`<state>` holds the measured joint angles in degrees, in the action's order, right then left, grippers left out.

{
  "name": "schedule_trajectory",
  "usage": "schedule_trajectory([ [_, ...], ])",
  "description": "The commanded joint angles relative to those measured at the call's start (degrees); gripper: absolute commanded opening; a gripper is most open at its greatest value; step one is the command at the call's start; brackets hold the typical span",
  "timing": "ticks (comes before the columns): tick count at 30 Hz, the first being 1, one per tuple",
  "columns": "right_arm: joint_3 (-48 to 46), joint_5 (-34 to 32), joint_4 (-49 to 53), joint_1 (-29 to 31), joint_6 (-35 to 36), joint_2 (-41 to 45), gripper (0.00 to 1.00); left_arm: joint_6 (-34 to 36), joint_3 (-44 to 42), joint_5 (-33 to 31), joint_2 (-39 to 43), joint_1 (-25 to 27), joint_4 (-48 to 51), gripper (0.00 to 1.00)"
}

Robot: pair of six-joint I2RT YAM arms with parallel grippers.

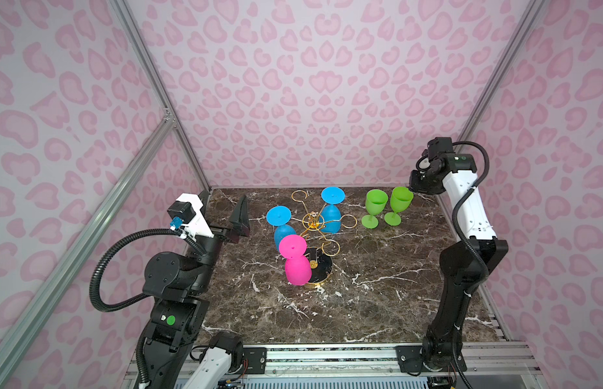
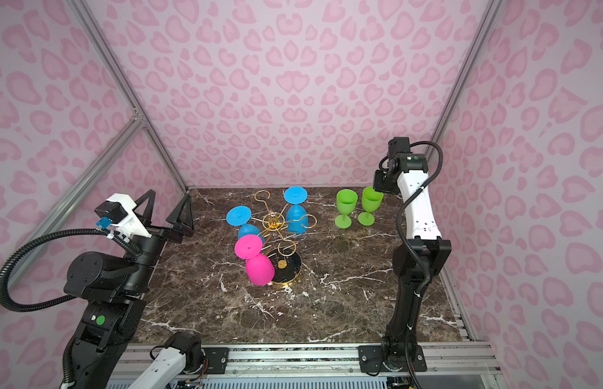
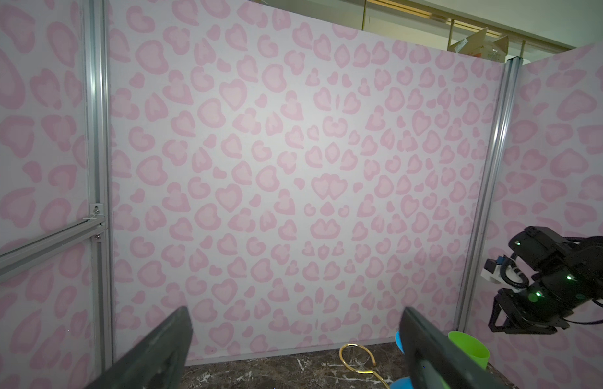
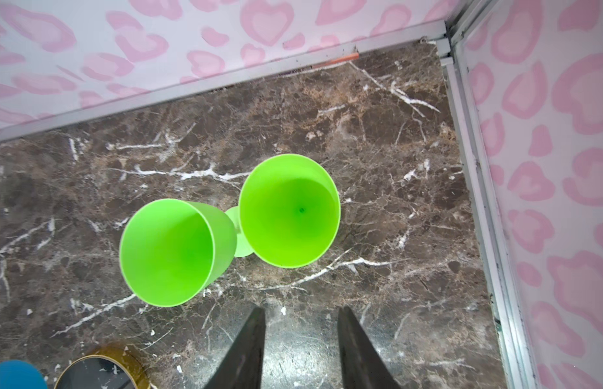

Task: Take the wine glass off the wine glass rack
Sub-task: 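Open the right gripper and raise it off the placed glass, then reach the left gripper to the pink glass base while the right gripper returns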

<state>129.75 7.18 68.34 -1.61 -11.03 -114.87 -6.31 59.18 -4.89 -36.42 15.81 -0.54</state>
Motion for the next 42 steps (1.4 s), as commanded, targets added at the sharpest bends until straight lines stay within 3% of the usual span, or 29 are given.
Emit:
schedule_trajectory([
  [1, -8.18, 2.77, -9.58, 0.43, -2.20, 5.88, 0.39, -6.29, 0.50, -4.69, 0.61, -0.07, 0.83, 0.97],
  [6, -24.00, 1.90, -20.06, 3.88, -4.90, 18.92, 0.41, -13.70, -0.06, -3.73, 2.09, -0.08, 5.12, 0.97],
  [13, -42.58, -2.70, -32.37, 14.39, -7.22, 36.79, 0.48, -23.65, 0.40, 2.80, 4.30, -0.08, 18.72, 1.00],
  [18, -53.54, -4.00, -39.70, 18.89, -8.20, 49.12, 0.63, -30.37, 0.82, 6.31, 11.25, -0.04, 34.95, 0.94],
  [22, -58.01, 0.49, -42.53, 20.10, -8.78, 54.08, 0.72, -37.67, 0.25, 10.49, 16.87, -0.08, 44.42, 0.88],
  [26, -63.81, 1.36, -47.24, 21.89, -10.29, 56.97, 0.76, -44.55, -4.25, 19.99, 18.12, -0.08, 44.80, 0.82],
  [31, -65.94, 4.74, -48.82, 22.69, -10.73, 56.70, 0.78, -46.67, -4.15, 33.75, 10.69, -0.08, 42.63, 0.71],
  [38, -67.39, 7.84, -50.77, 23.42, -10.58, 58.62, 0.82, -50.68, -2.81, 43.24, 5.19, -0.08, 37.03, 0.61],
  [42, -68.01, 9.62, -52.38, 23.49, -10.78, 59.71, 0.86, -50.66, -2.25, 45.25, 2.43, -0.07, 36.18, 0.59],
])
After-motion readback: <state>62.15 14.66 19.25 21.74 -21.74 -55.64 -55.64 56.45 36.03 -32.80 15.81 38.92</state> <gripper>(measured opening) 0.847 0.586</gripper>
